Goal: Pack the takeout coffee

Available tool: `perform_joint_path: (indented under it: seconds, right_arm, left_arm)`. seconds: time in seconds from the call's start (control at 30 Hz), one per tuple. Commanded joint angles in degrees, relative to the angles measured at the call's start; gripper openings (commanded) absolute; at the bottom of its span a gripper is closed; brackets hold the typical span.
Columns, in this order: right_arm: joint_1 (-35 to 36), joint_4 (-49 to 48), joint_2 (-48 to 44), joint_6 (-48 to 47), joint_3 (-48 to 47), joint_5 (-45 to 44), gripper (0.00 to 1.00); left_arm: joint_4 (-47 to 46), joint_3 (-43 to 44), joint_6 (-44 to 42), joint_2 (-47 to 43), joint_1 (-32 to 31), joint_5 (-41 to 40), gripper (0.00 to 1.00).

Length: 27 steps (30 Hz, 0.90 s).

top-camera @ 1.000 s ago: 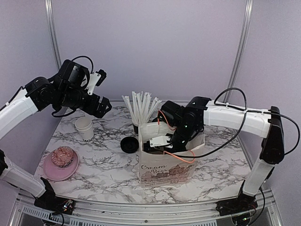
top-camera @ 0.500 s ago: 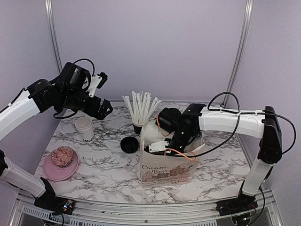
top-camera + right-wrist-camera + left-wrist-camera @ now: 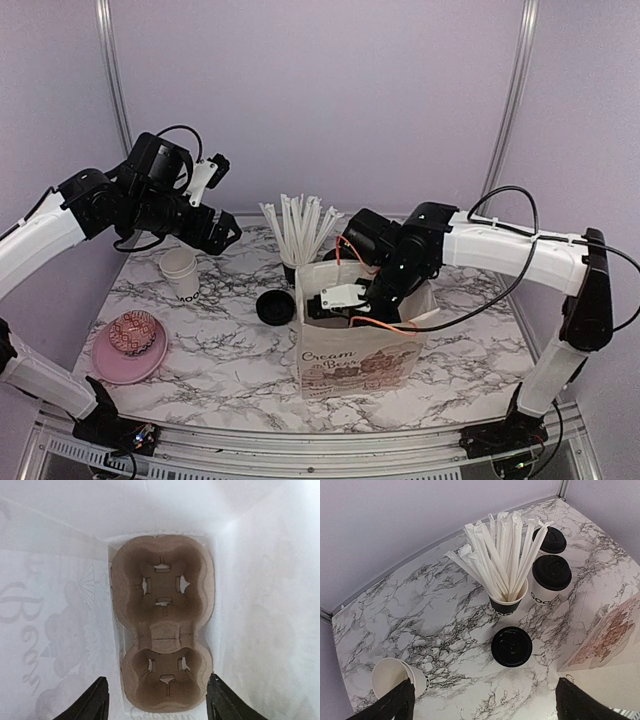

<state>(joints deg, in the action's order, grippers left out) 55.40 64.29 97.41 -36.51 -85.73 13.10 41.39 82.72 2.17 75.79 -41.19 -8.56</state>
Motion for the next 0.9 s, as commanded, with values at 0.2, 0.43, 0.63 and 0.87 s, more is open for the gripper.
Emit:
perform_joint_path:
  seconds: [0.2, 0.43, 0.63, 0.87]
  right_arm:
    - [-2.7, 4.7, -5.9, -2.9, -12.3, 9.7, 0.66]
    - [-5.7, 5.3, -6.7, -4.0, -15.6, 13.2, 0.67]
    - [-6.9, 5.9, -8.5, -4.7, -16.9, 14.8, 0.67]
    - [-9.2, 6.8, -10.2, -5.4, -22.8, 20.4, 0.67]
  left_arm:
    - [0.1, -1.4, -0.1, -0.5, 1.8, -6.5, 0.99]
    - [3.1, -2.1, 1.3, 0.9, 9.1, 0.6, 0.91]
    - [3.7, -2.3, 0.2, 3.7, 9.0, 3.9, 0.87]
    - [4.5, -0.8, 0.8, 8.3, 9.0, 7.7, 0.8]
